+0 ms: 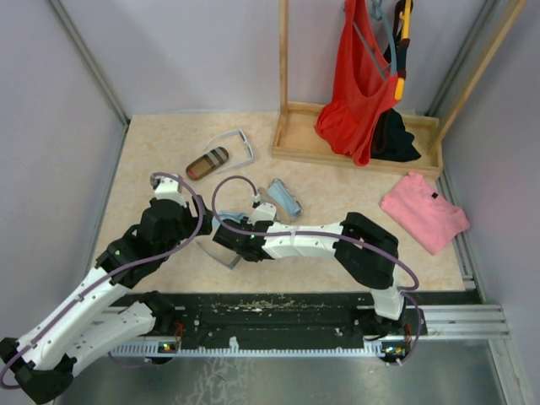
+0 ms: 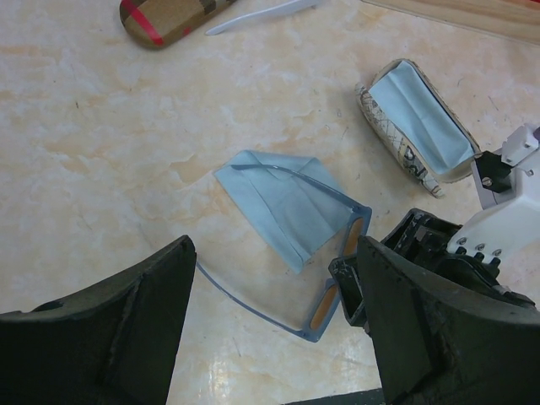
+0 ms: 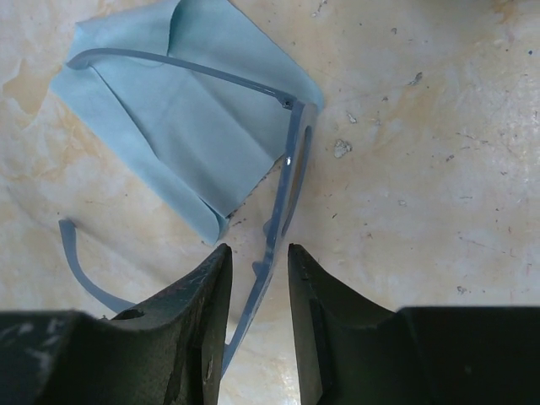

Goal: Organize the sunglasses
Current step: Pick up the sunglasses from the center of the board.

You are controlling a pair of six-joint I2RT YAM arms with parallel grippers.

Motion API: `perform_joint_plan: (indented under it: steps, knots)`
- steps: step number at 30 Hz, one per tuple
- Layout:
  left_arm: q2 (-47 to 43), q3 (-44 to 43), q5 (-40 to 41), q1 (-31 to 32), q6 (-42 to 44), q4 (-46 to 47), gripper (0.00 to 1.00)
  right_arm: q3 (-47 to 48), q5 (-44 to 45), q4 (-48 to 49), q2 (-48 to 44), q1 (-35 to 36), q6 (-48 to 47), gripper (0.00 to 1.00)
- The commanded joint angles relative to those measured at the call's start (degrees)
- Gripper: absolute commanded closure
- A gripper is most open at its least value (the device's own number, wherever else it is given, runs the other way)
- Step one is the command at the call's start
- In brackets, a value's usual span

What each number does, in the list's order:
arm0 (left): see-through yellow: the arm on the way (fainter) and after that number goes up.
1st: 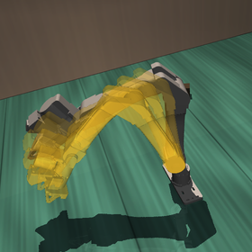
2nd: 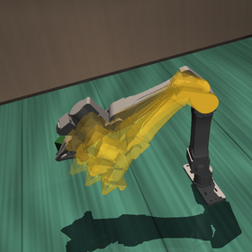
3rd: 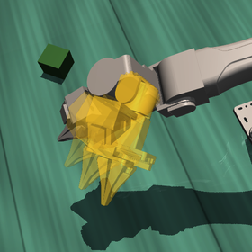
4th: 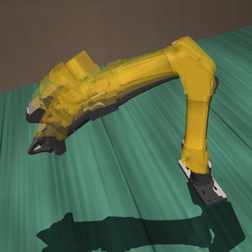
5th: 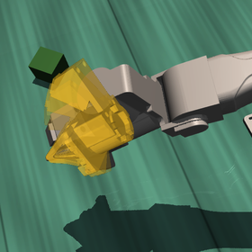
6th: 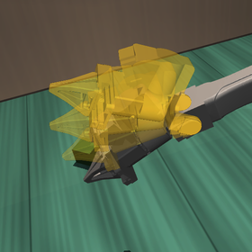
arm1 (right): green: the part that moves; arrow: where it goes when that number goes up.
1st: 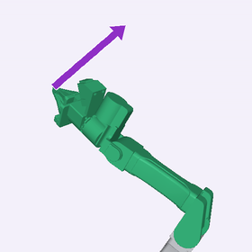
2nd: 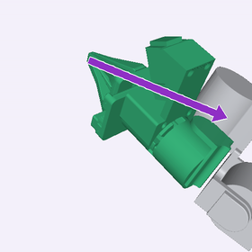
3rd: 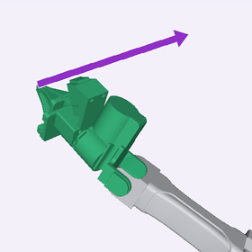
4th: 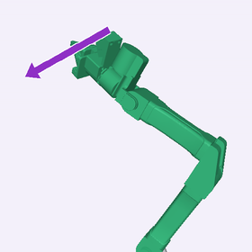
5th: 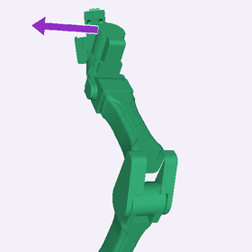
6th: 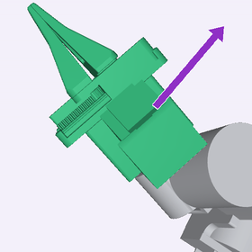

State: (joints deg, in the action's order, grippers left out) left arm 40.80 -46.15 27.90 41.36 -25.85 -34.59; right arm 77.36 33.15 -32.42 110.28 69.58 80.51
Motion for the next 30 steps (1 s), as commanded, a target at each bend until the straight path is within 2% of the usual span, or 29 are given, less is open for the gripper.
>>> perform_joint_plan:
  steps: [1,16,24,28,30]
  knots:
    - [-0.9,0.2,-1.1,-0.2,0.9,1.6,0.17,1.8,0.7,-0.6,0.6,0.6,1.5,0.67]
    - [-0.9,0.3,-1.0,-0.2,1.0,1.8,0.17,2.0,0.0,0.1,2.4,0.6,1.2,0.72]
    - [-0.9,0.4,-0.9,-0.2,1.0,1.8,0.17,2.5,-0.3,0.5,2.5,0.6,0.2,0.82]
    - [-0.8,0.4,-1.0,-0.2,1.1,1.8,0.17,3.1,-0.4,0.0,2.5,0.6,-0.3,0.82]
    - [-0.8,0.4,-1.0,-0.2,1.1,1.8,0.17,3.3,-0.6,-0.1,2.3,0.6,-0.6,0.76]
